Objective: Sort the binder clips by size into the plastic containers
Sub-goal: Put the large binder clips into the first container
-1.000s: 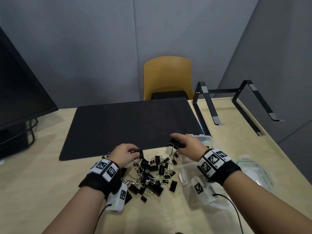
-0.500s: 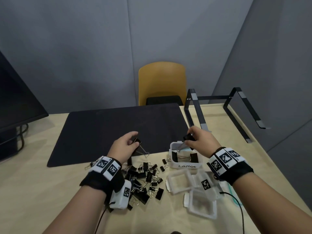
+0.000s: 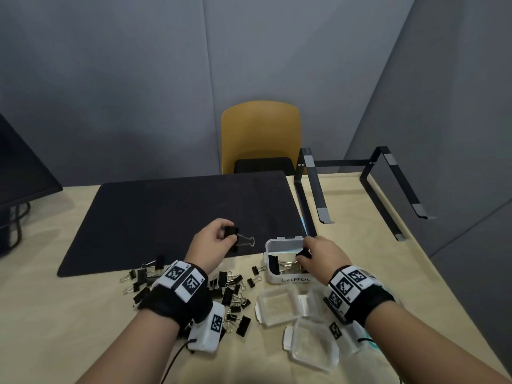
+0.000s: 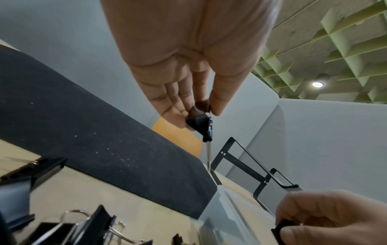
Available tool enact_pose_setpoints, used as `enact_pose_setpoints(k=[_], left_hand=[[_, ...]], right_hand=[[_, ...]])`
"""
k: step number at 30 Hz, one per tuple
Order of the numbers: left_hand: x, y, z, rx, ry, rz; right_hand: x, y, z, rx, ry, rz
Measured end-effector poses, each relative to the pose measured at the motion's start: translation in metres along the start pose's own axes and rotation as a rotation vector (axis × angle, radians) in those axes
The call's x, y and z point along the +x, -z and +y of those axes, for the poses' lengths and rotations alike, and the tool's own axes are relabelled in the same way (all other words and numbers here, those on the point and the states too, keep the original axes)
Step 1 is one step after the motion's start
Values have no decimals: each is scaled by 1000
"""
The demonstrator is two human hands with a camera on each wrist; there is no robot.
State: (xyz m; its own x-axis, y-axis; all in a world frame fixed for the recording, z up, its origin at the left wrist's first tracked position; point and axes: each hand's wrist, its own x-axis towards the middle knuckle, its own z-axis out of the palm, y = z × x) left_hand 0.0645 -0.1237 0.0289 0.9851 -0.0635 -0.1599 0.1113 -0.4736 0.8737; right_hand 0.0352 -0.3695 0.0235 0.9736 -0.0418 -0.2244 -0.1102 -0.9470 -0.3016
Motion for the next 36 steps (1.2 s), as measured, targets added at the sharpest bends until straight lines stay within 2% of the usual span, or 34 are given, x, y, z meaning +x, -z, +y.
enact_pose_setpoints(k=[8, 18, 22, 30, 36], left_hand=[[0, -16, 7, -75, 5, -36], [0, -40, 14, -53, -33, -84], [5, -52, 16, 85, -12, -80], [7, -69, 29, 385, -56, -191], [7, -82, 34, 541, -68, -206]], right_hand=[[8, -2, 6, -7, -30, 20], [12, -3, 21, 75, -75, -52], [13, -5, 24, 90, -105, -108], [19, -4, 25, 52, -106, -107], [18, -4, 27, 74, -113, -117]])
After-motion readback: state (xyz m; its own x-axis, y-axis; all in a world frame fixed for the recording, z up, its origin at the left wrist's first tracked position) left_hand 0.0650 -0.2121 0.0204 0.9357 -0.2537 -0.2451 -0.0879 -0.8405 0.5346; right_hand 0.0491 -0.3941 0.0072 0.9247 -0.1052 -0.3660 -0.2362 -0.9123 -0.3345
